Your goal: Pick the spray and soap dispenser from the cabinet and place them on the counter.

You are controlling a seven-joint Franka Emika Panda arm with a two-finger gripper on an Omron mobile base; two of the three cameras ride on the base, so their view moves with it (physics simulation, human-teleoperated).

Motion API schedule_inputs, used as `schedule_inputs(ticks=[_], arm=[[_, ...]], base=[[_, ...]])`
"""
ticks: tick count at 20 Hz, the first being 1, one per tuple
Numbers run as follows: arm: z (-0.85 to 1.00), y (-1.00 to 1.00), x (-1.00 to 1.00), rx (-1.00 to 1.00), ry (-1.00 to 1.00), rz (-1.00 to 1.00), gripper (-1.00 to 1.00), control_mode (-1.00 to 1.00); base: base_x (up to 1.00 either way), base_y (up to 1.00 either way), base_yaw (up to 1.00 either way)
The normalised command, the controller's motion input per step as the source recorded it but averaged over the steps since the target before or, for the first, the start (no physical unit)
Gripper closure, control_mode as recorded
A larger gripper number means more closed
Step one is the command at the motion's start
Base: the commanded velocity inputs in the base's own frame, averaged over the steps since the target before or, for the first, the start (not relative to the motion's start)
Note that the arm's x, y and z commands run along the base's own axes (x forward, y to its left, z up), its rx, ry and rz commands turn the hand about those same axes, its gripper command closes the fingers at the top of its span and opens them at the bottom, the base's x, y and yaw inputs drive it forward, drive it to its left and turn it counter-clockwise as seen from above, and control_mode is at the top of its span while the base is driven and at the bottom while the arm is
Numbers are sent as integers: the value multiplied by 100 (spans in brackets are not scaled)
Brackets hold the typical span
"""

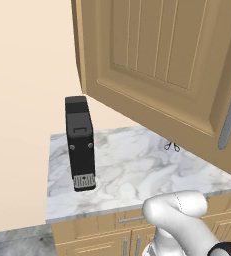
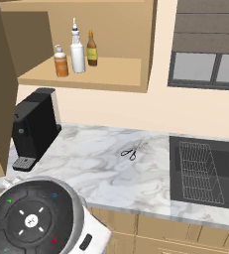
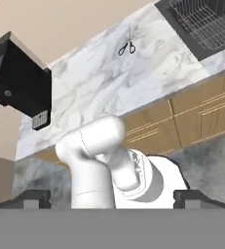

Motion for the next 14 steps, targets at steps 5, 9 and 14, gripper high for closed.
schedule_inputs(ticks=[5, 9, 14], arm=[[-1, -51, 42, 42, 19, 1, -100, -100], [-2, -43, 54, 45, 16, 1, -100, -100], [0, -13, 56, 38, 16, -3, -100, -100]], base=[[0, 0, 0], [0, 0, 0], [0, 0, 0]])
